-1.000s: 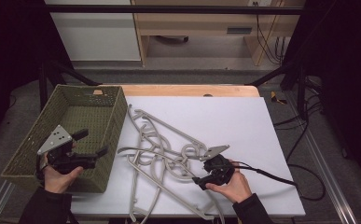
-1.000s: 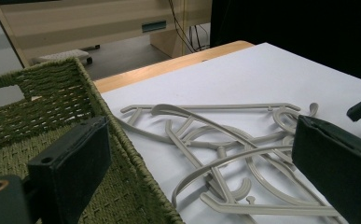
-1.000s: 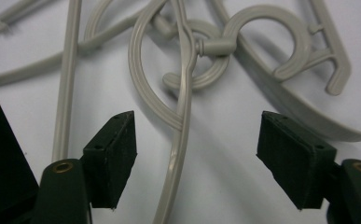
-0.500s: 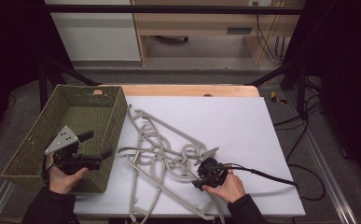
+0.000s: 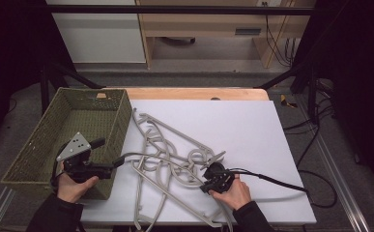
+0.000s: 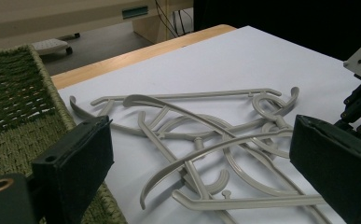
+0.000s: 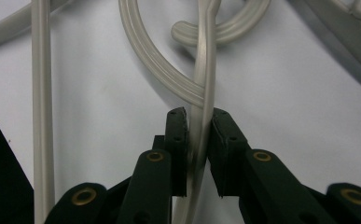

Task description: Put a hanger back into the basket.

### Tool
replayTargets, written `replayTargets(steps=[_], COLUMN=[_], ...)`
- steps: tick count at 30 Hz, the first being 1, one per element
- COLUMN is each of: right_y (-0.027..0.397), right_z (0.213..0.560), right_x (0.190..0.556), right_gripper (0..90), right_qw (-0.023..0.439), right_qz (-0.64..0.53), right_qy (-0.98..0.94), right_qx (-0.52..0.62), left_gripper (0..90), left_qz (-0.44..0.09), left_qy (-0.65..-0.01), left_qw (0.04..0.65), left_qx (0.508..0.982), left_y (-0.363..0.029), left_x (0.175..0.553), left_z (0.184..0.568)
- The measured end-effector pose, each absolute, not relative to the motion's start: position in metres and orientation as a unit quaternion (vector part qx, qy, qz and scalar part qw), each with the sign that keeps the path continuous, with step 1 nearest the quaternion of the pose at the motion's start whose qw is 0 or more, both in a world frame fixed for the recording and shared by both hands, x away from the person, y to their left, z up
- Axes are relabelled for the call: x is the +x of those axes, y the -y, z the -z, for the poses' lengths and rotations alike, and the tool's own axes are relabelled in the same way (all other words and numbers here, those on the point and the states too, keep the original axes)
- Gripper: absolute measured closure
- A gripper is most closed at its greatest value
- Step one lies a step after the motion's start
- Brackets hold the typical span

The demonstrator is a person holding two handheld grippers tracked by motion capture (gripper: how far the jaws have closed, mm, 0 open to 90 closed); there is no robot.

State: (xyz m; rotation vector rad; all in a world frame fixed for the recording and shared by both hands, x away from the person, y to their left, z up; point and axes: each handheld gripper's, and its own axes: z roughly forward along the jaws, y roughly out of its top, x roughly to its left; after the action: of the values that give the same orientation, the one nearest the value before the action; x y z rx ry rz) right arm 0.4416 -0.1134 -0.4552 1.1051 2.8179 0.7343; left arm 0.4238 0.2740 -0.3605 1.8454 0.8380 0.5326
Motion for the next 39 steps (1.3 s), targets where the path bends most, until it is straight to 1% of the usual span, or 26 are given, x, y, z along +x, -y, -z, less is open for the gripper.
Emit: replayTargets(steps=[4,12,17,25,27,30,33,36,39], right_y=[0.116,0.117,0.120,0.128,0.130,0.138,0.142,0.147,0.149], right_z=[0.454,0.449,0.444,0.431,0.426,0.414,0.409,0.400,0.398], right_x=[0.443,0.442,0.441,0.439,0.438,0.437,0.436,0.434,0.434], right_gripper=[81.2,81.5,81.7,81.9,82.0,81.9,81.9,81.9,81.9], right_qw=[0.009,-0.002,-0.007,0.001,-0.006,0.007,0.010,0.012,0.013], right_qz=[-0.238,-0.247,-0.260,-0.274,-0.283,-0.299,-0.306,-0.314,-0.318], right_qy=[-0.894,-0.884,-0.885,-0.886,-0.884,-0.887,-0.889,-0.892,-0.895], right_qx=[0.379,0.396,0.386,0.374,0.373,0.352,0.342,0.326,0.312], left_gripper=[5.9,6.1,6.3,6.7,6.9,7.1,7.5,10.6,11.8], left_qz=[-0.219,-0.217,-0.215,-0.210,-0.208,-0.201,-0.196,-0.193,-0.189], left_qy=[-0.343,-0.338,-0.333,-0.325,-0.321,-0.318,-0.313,-0.304,-0.295], left_qw=[0.497,0.496,0.495,0.492,0.491,0.491,0.488,0.483,0.476], left_qx=[0.766,0.770,0.773,0.779,0.783,0.786,0.791,0.798,0.806], left_y=[-0.272,-0.269,-0.266,-0.262,-0.260,-0.256,-0.252,-0.247,-0.240], left_x=[0.424,0.422,0.422,0.420,0.420,0.419,0.418,0.417,0.415], left_z=[0.361,0.361,0.361,0.361,0.361,0.361,0.361,0.360,0.360])
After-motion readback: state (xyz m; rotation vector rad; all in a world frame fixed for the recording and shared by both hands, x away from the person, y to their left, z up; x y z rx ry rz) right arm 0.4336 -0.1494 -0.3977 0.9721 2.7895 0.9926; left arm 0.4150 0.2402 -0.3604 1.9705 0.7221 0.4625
